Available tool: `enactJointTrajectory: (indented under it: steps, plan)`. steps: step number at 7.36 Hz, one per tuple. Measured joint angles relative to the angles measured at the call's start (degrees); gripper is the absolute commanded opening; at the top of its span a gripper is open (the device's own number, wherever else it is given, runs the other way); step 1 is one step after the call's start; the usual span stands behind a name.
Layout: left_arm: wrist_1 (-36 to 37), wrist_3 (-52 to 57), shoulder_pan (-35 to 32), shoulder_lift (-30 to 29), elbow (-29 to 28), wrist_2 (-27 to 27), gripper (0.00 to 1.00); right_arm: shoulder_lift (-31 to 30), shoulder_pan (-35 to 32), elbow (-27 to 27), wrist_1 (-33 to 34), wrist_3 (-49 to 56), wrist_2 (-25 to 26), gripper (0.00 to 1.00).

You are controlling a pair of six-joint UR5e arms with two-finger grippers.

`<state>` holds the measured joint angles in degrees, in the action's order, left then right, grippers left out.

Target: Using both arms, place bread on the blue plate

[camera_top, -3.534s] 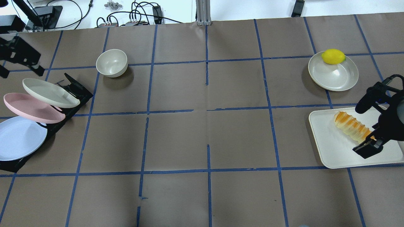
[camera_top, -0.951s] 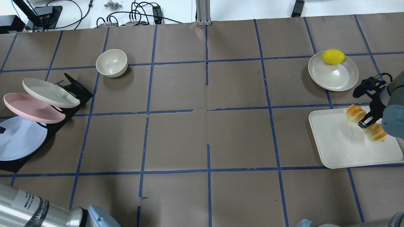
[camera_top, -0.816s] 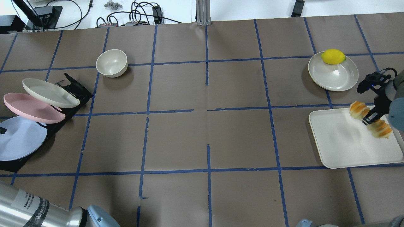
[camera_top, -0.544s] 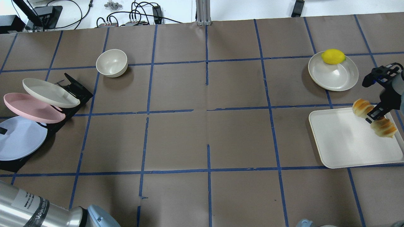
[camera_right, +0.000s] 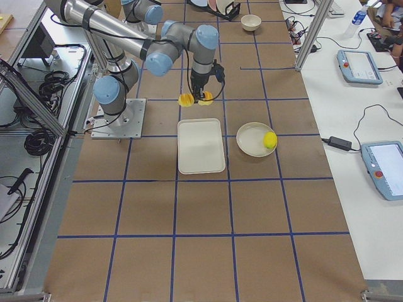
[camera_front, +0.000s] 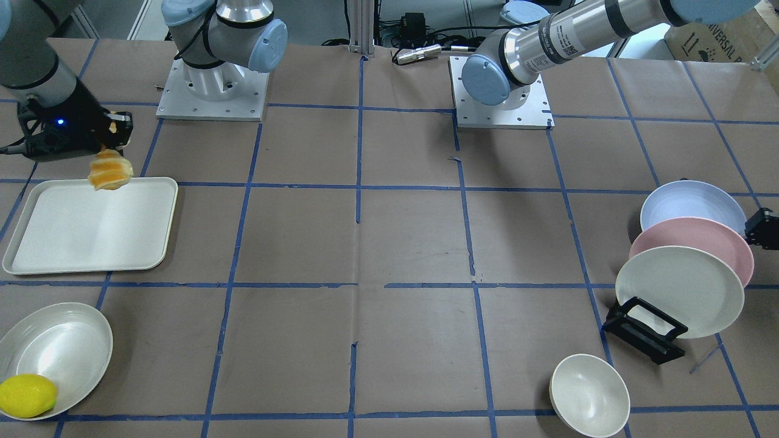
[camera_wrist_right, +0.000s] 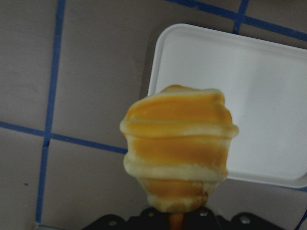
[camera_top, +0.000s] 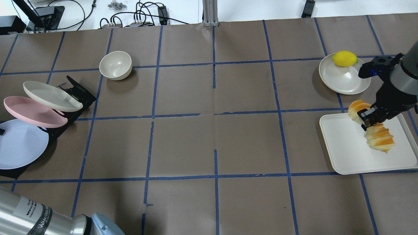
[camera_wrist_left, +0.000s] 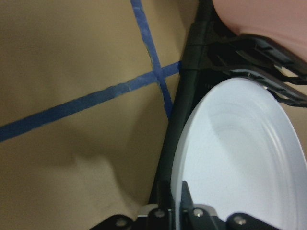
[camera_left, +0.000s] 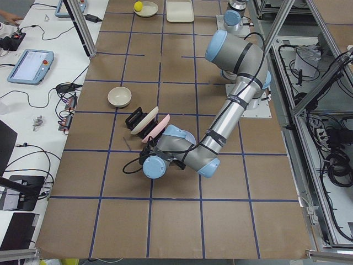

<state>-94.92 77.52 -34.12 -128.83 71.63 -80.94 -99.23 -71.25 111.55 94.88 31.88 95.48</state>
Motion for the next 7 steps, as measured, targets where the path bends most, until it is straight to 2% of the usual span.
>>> enactJointTrajectory:
  steps: [1, 3, 5, 7]
  plan:
    - [-1.4, 0.6, 0.0, 1.6, -1.4, -0.1, 0.07, -1.5, -4.3, -3.1, -5.7, -7.1, -0.3, 0.07]
    - [-5.9, 1.8, 0.1, 6.5, -3.5, -0.6, 0.08, 0.0, -9.4, -9.1, -11.5, -15.4, -2.9, 0.08]
    - [-11.1, 2.1, 0.3, 13.4, -3.2, -0.8, 0.08, 2.6, -11.4, -13.4, -14.0, -17.6, -4.1, 0.08]
    - [-15.4, 1.2, -1.9, 21.2, -2.1, -0.4, 0.08, 3.5, -13.1, -14.6, -14.5, -19.0, -4.3, 0.08]
